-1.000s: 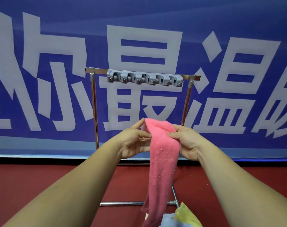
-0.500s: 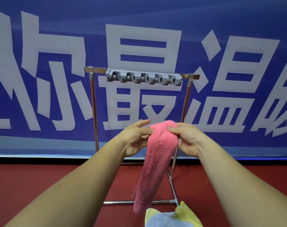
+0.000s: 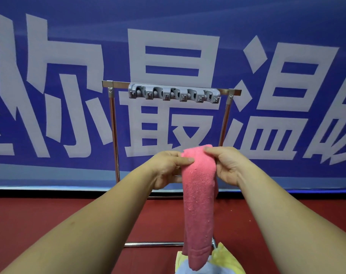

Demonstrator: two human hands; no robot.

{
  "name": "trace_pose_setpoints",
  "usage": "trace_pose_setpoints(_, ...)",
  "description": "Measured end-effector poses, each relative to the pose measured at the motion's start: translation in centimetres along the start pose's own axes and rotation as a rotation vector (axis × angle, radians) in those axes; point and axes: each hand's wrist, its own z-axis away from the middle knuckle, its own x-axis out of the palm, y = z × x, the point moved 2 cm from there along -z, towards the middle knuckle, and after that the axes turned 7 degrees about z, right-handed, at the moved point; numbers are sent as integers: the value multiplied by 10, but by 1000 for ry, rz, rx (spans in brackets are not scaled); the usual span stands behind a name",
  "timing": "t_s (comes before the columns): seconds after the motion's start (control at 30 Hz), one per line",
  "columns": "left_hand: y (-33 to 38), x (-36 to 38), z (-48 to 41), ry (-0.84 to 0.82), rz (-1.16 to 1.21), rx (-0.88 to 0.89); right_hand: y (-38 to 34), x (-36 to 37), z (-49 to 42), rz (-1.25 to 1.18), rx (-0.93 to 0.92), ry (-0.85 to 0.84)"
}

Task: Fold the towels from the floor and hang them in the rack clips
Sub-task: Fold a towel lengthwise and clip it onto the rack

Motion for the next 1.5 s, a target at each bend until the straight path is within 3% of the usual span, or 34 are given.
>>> trace_pose_setpoints(0.17,-15,4,-8,126,172,-2,46,-10,4,277,154,-139)
trace_pose_setpoints(0.33,-16,0,-5,68,182,-17,51,-14,-1,156,7,-73)
trace_pose_setpoints(0.57,14,-1,0,23,194,80,20,2,0,-14,-85,-140)
trace_pose_setpoints(0.73,14,-8,6,72,226,98,35,-1,4,324,-3,-257)
trace_pose_setpoints(0.83,13,-12,6,65,288,119,35,-4,0,172,-82,-198)
trace_pose_setpoints(0.97,11,-8,10,61,216,140,36,-7,2,304,-50,-174)
trace_pose_setpoints(1.2,18,-5,14,34,265,155,12,6,6,127,-54,-175)
trace_pose_setpoints(1.33,36,-16,35,131,35,72,-25,22,0,48,-127,-96)
trace_pose_setpoints(1.43,55,-46,44,367,-238,84,-59,41,6,233,-144,-131)
trace_pose_setpoints(1.5,72,-53,46,375,-257,180,-80,53,11,353,-163,-170)
